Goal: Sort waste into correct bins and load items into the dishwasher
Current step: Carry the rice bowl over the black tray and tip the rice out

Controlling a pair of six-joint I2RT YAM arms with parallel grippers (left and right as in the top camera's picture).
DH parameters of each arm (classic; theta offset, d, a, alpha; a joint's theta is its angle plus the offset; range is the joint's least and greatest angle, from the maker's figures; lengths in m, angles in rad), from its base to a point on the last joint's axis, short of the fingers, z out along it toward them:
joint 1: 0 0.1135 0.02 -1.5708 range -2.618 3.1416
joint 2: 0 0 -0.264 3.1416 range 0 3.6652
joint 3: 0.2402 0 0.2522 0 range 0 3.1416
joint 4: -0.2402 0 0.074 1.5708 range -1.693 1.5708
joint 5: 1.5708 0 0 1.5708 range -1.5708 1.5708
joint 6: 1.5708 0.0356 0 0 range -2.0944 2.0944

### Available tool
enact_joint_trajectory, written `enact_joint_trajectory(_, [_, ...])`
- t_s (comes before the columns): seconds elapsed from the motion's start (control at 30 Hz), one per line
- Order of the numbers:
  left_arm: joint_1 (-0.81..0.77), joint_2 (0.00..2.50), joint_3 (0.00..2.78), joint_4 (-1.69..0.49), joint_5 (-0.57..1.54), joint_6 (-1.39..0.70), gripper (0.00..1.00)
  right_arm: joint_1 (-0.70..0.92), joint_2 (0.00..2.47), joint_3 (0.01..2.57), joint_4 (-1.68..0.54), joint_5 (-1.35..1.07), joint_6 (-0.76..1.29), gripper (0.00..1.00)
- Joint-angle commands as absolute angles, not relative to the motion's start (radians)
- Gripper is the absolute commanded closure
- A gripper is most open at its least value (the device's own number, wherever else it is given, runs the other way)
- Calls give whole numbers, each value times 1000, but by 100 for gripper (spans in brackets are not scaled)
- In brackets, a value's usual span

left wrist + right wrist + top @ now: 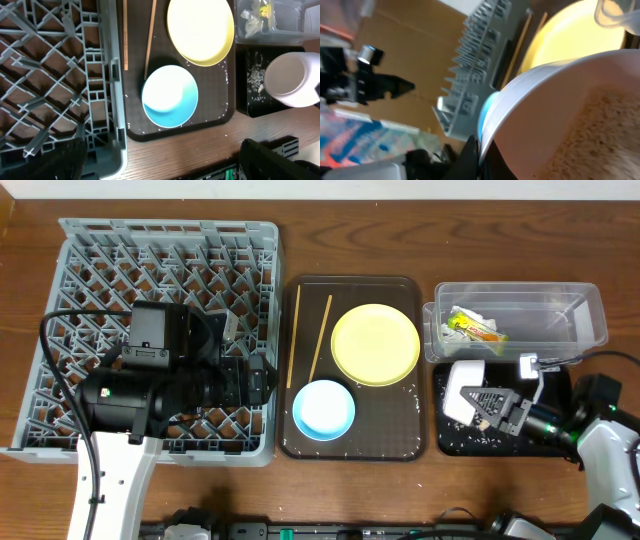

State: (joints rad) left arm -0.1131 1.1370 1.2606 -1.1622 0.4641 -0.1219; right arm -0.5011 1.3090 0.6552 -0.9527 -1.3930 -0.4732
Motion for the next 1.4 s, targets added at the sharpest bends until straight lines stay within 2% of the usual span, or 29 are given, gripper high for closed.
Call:
enact_joint_trajectory(0.0, [-117,1139,1279,-1162,452,-105,2,-543,1307,651,-951,-1536,-487,99])
enact_joint_trajectory(0.1, [-117,1139,1279,-1162,452,-105,2,-588,1311,651,-910,-1487,-411,99])
enact_joint_trajectory(0.2, [-117,1139,1279,-1162,452,-105,2,-623,1311,651,-896,-1509,-428,99])
enact_joint_trajectory(0.27, [-117,1139,1279,-1162,452,-105,2,-645,1322,651,-858,-1502,-348,99])
enact_joint_trajectory(0.33, [-117,1139,1279,-1162,452,-105,2,-646,1322,651,-879,-1560,-377,99])
enact_joint_trajectory(0.47, [-117,1139,1279,-1161,452,-105,2,-638,1326,650,-872,-1561,-371,99])
enact_joint_trajectory(0.53, [-117,1139,1279,-1162,452,-105,2,-630,1327,650,-858,-1510,-431,99])
enact_joint_trajectory(0.6, [-117,1139,1279,-1162,452,-105,2,-625,1330,650,-831,-1418,-359,99])
enact_joint_trajectory(0.63, [-117,1139,1279,-1162,452,-105,2,-621,1330,650,-855,-1446,-348,99])
enact_joint_trajectory(0.7, [-117,1139,1279,-1161,452,-105,2,-611,1330,650,-910,-1515,-448,99])
enact_joint_trajectory(0.77, [-117,1139,1279,-1162,452,-105,2,-605,1331,650,-888,-1458,-479,99])
enact_joint_trajectory(0.83, [-117,1139,1279,-1162,452,-105,2,-609,1346,650,-859,-1513,-327,99])
enact_joint_trajectory(0.93, [-117,1139,1279,-1162,452,-105,2,-601,1345,651,-855,-1547,-363,99])
enact_joint_trajectory(1.0, [-117,1139,1279,-1162,452,-105,2,-603,1352,651,-810,-1431,-323,99])
enact_joint_trajectory(1.03, [-117,1139,1279,-1162,452,-105,2,-604,1360,651,-801,-1437,-250,99])
enact_joint_trajectory(1.1, [-117,1139,1279,-1162,451,-105,2,-594,1364,651,-834,-1560,-270,99])
enact_joint_trajectory(1.17, [-117,1139,1279,-1161,452,-105,2,-578,1360,654,-796,-1541,-292,99])
enact_joint_trajectory(1.23, [-117,1139,1279,-1162,452,-105,2,-579,1365,653,-742,-1477,-219,99])
enact_joint_trajectory(1.3, [-117,1139,1279,-1162,452,-105,2,-582,1373,653,-700,-1562,-99,99])
enact_joint_trajectory(1.37, [-117,1139,1279,-1162,452,-105,2,-574,1366,656,-675,-1560,-103,99])
